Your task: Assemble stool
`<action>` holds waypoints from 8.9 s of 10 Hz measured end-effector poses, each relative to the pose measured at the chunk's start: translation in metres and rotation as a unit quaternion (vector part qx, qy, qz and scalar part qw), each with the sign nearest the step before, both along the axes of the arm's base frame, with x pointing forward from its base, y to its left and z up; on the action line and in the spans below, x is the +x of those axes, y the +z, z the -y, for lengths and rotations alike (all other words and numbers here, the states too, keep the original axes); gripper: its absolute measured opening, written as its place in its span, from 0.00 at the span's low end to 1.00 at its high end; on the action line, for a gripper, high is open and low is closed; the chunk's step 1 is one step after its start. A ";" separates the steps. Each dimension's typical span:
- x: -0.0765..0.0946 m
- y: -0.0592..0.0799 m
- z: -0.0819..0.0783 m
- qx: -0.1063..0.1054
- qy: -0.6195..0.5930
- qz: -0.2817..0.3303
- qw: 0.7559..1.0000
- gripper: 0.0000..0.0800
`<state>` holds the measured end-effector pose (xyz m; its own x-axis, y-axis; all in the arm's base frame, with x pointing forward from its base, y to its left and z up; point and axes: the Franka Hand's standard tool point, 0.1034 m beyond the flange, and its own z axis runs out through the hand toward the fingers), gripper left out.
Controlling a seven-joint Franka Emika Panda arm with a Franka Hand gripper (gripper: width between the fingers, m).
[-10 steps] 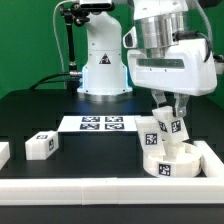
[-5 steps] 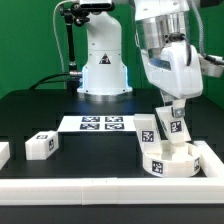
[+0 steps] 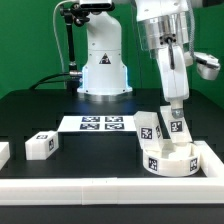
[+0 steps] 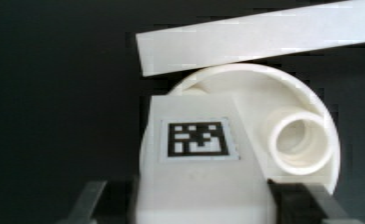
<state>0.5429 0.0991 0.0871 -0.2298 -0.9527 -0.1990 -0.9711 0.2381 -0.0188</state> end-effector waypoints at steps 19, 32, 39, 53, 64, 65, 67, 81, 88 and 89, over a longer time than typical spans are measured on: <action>0.015 0.024 -0.002 -0.047 0.592 0.107 0.798 0.81; 0.000 0.019 0.009 -0.117 0.933 0.140 0.311 0.81; -0.018 0.014 -0.007 -0.097 0.956 0.139 0.240 0.81; 0.002 -0.005 -0.016 -0.094 0.970 0.127 0.185 0.68; 0.000 -0.008 -0.011 -0.094 0.882 0.116 0.447 0.43; 0.000 -0.007 -0.013 -0.098 0.851 0.114 0.503 0.43; 0.000 -0.007 -0.016 -0.100 0.818 0.111 0.556 0.43; -0.002 -0.009 -0.017 -0.076 0.496 0.081 0.861 0.43; -0.004 -0.010 -0.020 -0.033 0.225 0.049 0.973 0.43; -0.003 -0.009 -0.018 -0.031 0.213 0.048 0.975 0.43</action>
Offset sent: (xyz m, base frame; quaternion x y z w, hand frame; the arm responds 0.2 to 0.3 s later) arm 0.0068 0.0016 0.0113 -0.0128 0.0015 -0.1181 0.9929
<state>0.5403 0.1173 0.0781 0.2060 -0.9686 -0.1389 -0.9748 -0.1907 -0.1159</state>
